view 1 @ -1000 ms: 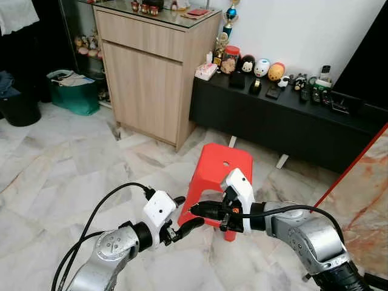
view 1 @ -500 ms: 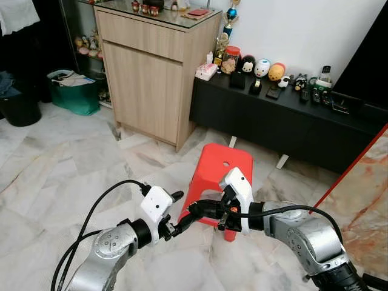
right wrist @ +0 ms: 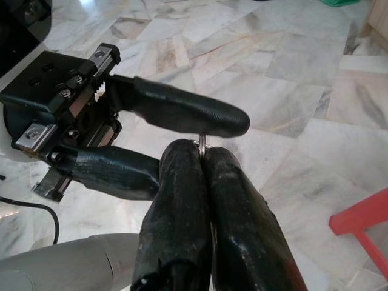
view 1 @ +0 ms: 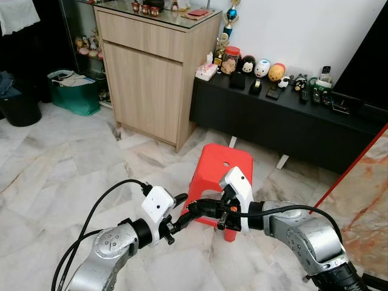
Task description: Hang keys on a hook
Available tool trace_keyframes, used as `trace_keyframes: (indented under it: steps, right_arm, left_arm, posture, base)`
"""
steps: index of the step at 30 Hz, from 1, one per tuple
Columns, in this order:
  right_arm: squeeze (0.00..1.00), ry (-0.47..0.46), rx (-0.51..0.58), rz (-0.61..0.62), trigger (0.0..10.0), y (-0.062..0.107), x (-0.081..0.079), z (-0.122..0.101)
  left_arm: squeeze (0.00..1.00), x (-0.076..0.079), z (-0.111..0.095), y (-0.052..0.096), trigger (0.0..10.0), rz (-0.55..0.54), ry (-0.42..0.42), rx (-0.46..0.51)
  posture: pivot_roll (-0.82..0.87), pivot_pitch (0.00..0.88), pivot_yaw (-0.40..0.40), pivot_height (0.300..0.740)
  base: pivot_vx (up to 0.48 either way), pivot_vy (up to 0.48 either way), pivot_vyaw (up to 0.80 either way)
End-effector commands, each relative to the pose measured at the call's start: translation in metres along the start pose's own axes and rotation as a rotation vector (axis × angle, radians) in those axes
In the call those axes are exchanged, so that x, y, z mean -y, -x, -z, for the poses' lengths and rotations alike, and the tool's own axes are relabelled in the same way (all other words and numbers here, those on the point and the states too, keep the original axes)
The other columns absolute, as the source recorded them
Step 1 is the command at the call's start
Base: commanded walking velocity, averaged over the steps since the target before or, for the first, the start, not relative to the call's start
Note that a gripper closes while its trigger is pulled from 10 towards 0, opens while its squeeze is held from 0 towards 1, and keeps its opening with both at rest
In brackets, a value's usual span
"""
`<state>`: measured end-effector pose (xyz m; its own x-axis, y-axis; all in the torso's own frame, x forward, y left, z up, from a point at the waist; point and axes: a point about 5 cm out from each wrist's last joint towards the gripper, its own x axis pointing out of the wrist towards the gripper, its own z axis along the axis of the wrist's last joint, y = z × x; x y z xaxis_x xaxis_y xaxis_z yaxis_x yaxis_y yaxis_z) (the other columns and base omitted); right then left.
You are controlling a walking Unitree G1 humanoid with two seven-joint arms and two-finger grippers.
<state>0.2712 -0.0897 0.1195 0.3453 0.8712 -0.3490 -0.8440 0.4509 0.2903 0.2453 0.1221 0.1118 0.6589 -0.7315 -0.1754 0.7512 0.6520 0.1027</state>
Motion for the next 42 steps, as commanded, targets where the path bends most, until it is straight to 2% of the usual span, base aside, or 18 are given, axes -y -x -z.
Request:
trace_keyframes:
  steps: [1, 23, 24, 25, 26, 32, 37, 38, 39, 42]
  right_arm:
    - [0.00, -0.005, 0.008, 0.015, 10.0, 0.004, 0.002, -0.001]
    - [0.00, -0.029, 0.017, 0.073, 10.0, 0.003, 0.010, 0.001]
    - [0.03, -0.029, 0.018, 0.075, 10.0, 0.003, 0.010, 0.001]
    - [0.72, -0.026, 0.018, 0.081, 10.0, 0.003, 0.011, 0.001]
    - [1.00, -0.026, 0.017, 0.085, 10.0, 0.003, 0.011, 0.001]
    - [1.00, -0.035, 0.017, 0.091, 10.0, 0.002, 0.012, 0.002]
    - [1.00, -0.048, 0.056, 0.151, 10.0, 0.002, 0.018, -0.003]
    - [0.38, -0.053, 0.077, 0.209, 10.0, 0.003, 0.025, -0.006]
    - [0.00, -0.061, 0.088, 0.232, 10.0, 0.004, 0.028, -0.007]
    - [0.00, -0.116, 0.166, 0.311, 10.0, 0.007, 0.040, -0.015]
  left_arm:
    - [0.00, 0.002, -0.010, -0.002, 0.0, 0.014, -0.022, 0.037]
    - [0.00, 0.002, -0.009, -0.001, 0.0, 0.028, -0.021, 0.036]
    - [0.00, 0.003, -0.009, -0.001, 0.0, 0.029, -0.021, 0.035]
    - [0.00, 0.003, -0.009, 0.000, 0.0, 0.029, -0.022, 0.033]
    - [0.00, 0.003, -0.009, 0.000, 0.0, 0.029, -0.022, 0.032]
    - [0.00, 0.003, -0.009, 0.000, 0.0, 0.028, -0.020, 0.031]
    - [0.00, 0.003, -0.009, 0.000, 0.0, 0.029, -0.020, 0.030]
    - [0.00, 0.004, -0.008, 0.000, 0.0, 0.031, -0.020, 0.029]
    - [0.00, 0.004, -0.008, 0.000, 0.0, 0.031, -0.020, 0.029]
    - [0.00, 0.004, -0.008, 0.000, 0.0, 0.034, -0.018, 0.025]
  posture:
    - [0.10, 0.000, -0.162, 0.740]
    - [0.11, 0.000, -0.158, 0.740]
    - [0.11, 0.000, -0.158, 0.740]
    - [0.11, 0.000, -0.158, 0.740]
    - [0.11, 0.000, -0.158, 0.740]
    - [0.11, 0.000, -0.159, 0.740]
    - [0.11, 0.000, -0.159, 0.740]
    - [0.11, 0.000, -0.159, 0.740]
    - [0.11, 0.000, -0.160, 0.740]
    - [0.11, 0.000, -0.161, 0.740]
  base:
    - [0.000, 0.000, 0.00]
    - [0.000, 0.000, 0.00]
    - [0.000, 0.000, 0.00]
    - [0.000, 0.000, 0.00]
    - [0.000, 0.000, 0.00]
    - [0.000, 0.000, 0.00]
    - [0.000, 0.000, 0.00]
    - [0.000, 0.000, 0.00]
    - [0.000, 0.000, 0.00]
    - [0.000, 0.000, 0.00]
